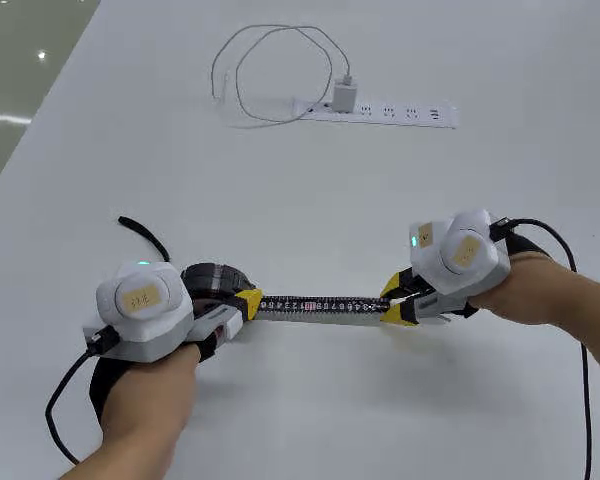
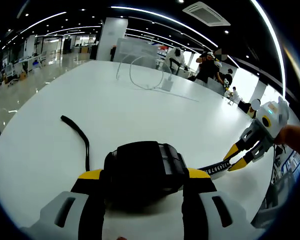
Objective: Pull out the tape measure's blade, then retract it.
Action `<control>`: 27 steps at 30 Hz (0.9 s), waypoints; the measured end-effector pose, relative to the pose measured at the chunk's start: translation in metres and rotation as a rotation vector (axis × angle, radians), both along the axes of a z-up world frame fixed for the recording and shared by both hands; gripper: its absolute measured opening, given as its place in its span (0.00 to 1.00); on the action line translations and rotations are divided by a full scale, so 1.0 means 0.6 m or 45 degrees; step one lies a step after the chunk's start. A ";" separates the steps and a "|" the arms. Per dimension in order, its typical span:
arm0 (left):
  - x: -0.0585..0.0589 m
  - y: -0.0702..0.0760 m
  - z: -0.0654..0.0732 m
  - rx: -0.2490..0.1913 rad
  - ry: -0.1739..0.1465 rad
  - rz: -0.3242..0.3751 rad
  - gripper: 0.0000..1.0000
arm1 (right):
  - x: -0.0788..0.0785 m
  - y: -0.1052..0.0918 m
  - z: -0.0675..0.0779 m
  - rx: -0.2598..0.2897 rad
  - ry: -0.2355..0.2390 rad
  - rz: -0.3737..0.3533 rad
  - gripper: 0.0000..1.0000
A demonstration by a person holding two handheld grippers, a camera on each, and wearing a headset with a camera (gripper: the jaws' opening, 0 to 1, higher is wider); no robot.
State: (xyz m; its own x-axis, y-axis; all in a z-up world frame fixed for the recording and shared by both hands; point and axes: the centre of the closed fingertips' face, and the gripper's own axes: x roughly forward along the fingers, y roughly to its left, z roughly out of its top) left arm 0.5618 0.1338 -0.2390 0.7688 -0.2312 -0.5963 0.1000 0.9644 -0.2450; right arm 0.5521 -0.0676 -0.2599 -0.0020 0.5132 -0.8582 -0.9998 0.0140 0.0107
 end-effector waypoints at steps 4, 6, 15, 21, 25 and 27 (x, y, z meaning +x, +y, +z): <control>0.000 0.000 0.000 -0.004 0.000 0.002 0.58 | 0.001 0.008 0.000 0.010 0.007 -0.003 0.09; 0.000 0.000 0.000 -0.007 0.000 0.003 0.58 | 0.001 0.013 -0.001 0.015 0.009 -0.003 0.09; 0.000 0.000 0.000 -0.012 0.000 0.005 0.58 | -0.001 0.031 -0.003 0.029 0.016 0.002 0.09; 0.000 0.000 0.000 -0.017 0.000 0.006 0.58 | -0.001 0.044 -0.003 0.044 0.019 0.002 0.09; 0.000 0.000 0.000 -0.025 -0.001 0.010 0.58 | -0.003 0.056 -0.005 0.061 0.024 -0.003 0.10; 0.000 0.000 0.000 -0.024 -0.004 0.011 0.58 | -0.004 0.062 -0.006 0.065 0.026 0.000 0.10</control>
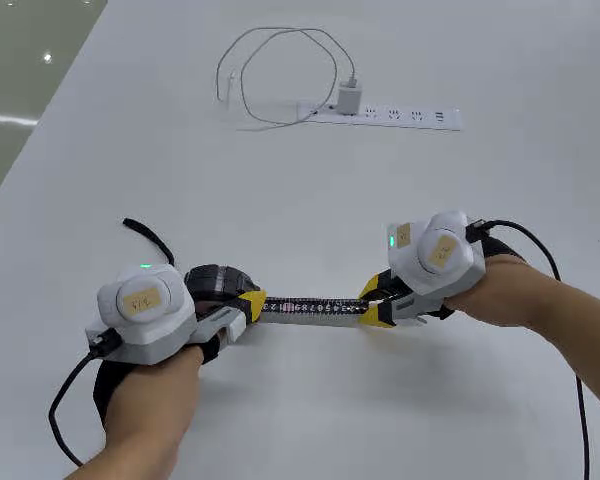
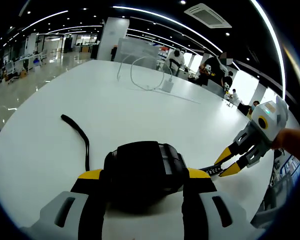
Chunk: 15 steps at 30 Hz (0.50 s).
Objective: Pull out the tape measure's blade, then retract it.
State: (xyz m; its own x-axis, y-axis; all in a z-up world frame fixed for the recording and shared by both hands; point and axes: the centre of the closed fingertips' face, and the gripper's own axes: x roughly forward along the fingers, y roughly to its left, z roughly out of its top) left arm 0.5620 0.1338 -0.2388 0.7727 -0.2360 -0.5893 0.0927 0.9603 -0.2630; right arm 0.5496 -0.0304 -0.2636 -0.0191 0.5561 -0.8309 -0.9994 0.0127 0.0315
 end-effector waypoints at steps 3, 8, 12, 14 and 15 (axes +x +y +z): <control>0.000 0.000 0.000 -0.001 0.001 0.000 0.58 | -0.001 0.007 0.001 0.009 0.003 0.001 0.10; 0.000 0.000 0.001 -0.005 0.003 0.003 0.58 | 0.002 0.016 0.003 0.017 -0.002 0.005 0.09; 0.000 0.000 0.001 -0.012 0.003 0.007 0.58 | 0.003 0.024 0.005 0.025 -0.005 0.006 0.09; 0.000 0.001 0.001 -0.014 0.003 0.009 0.58 | 0.003 0.029 0.005 0.029 -0.005 0.007 0.09; 0.000 0.001 0.001 -0.016 0.004 0.009 0.58 | 0.003 0.031 0.004 0.030 -0.006 0.009 0.09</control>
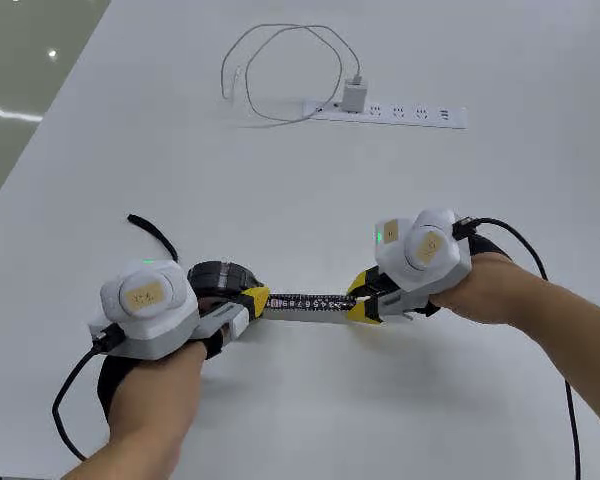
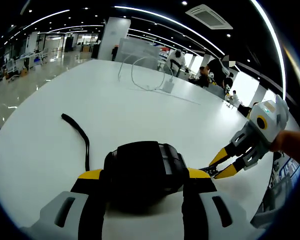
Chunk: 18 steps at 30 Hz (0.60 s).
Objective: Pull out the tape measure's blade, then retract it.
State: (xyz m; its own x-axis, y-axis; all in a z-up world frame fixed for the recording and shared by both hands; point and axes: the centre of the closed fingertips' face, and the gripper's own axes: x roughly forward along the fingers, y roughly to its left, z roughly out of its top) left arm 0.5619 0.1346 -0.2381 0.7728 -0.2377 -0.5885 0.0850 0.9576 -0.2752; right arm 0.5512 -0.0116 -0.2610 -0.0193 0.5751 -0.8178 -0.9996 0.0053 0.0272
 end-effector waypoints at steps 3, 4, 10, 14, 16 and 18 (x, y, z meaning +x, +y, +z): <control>0.000 0.000 0.000 -0.001 -0.001 -0.001 0.58 | 0.000 0.007 0.000 0.004 0.000 0.003 0.09; 0.000 0.000 0.000 -0.001 -0.001 -0.001 0.58 | 0.000 0.008 0.000 0.005 -0.001 0.003 0.09; 0.000 0.001 0.000 -0.007 0.000 0.003 0.58 | 0.001 0.020 0.001 0.018 -0.001 0.004 0.09; 0.001 0.001 0.000 -0.011 0.001 0.005 0.58 | 0.000 0.030 0.001 0.026 -0.004 0.005 0.09; 0.001 0.001 0.000 -0.011 0.001 0.005 0.58 | 0.000 0.035 0.001 0.033 -0.003 0.004 0.09; 0.001 0.001 0.000 -0.014 0.000 0.006 0.58 | 0.000 0.041 0.002 0.045 -0.012 0.005 0.09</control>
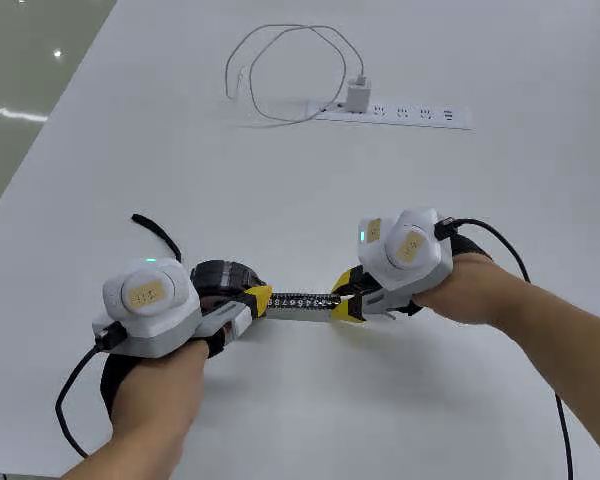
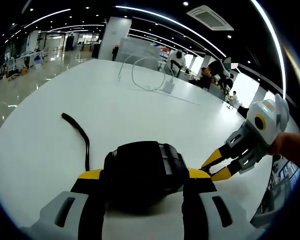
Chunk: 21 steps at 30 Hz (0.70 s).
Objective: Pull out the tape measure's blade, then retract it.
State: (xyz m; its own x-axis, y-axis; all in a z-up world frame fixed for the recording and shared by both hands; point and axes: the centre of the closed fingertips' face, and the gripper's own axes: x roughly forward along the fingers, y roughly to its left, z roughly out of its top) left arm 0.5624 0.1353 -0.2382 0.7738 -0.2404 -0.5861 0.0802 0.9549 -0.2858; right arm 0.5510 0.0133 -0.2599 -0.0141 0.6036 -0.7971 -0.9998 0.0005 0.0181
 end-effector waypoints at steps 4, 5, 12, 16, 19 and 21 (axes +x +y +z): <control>0.000 0.000 0.000 -0.001 0.000 0.000 0.58 | 0.001 0.008 -0.001 0.009 0.001 -0.001 0.09; 0.000 0.000 0.001 -0.001 0.000 0.000 0.58 | 0.000 0.011 0.000 0.013 0.001 -0.001 0.09; 0.000 0.000 0.001 -0.001 0.001 0.000 0.58 | -0.002 0.023 -0.002 0.028 0.001 -0.001 0.09; 0.000 0.000 0.000 -0.003 0.002 0.001 0.58 | -0.001 0.029 -0.001 0.035 0.001 -0.002 0.09; 0.000 0.000 0.000 -0.004 0.002 0.001 0.58 | -0.001 0.033 -0.002 0.040 0.000 -0.002 0.09; 0.000 0.000 0.000 -0.005 0.002 0.002 0.58 | -0.002 0.037 -0.002 0.044 -0.002 -0.001 0.09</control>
State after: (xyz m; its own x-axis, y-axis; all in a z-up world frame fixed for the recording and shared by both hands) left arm 0.5627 0.1352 -0.2384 0.7730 -0.2415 -0.5866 0.0783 0.9540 -0.2896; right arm 0.5497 0.0353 -0.2609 -0.0123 0.6305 -0.7761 -0.9999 0.0008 0.0165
